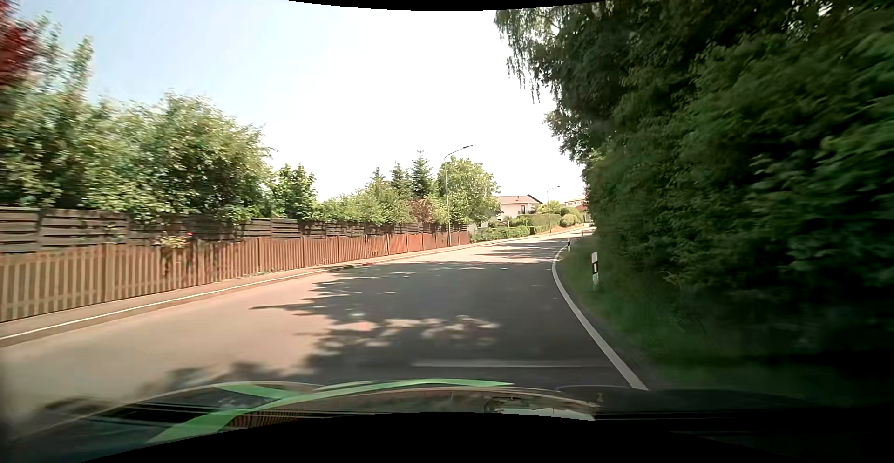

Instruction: Follow the waypoints while adhering to traffic rules and regulations

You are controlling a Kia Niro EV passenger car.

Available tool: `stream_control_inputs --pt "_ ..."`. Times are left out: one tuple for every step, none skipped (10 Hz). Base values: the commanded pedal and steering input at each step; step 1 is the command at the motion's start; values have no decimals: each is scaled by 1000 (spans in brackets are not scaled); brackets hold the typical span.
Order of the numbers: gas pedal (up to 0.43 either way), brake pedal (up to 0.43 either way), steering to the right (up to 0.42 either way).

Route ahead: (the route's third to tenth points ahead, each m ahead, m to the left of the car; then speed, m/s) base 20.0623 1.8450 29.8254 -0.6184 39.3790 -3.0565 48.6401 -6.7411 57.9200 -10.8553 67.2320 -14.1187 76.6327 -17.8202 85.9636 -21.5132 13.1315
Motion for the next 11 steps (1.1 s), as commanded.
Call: stream_control_inputs --pt "189 0 41" --pt "189 0 41" --pt "189 0 41" --pt "189 0 41" --pt "189 0 41" --pt "189 0 41" --pt "189 0 42" --pt "189 0 42" --pt "189 0 42" --pt "197 0 43" --pt "197 0 43"
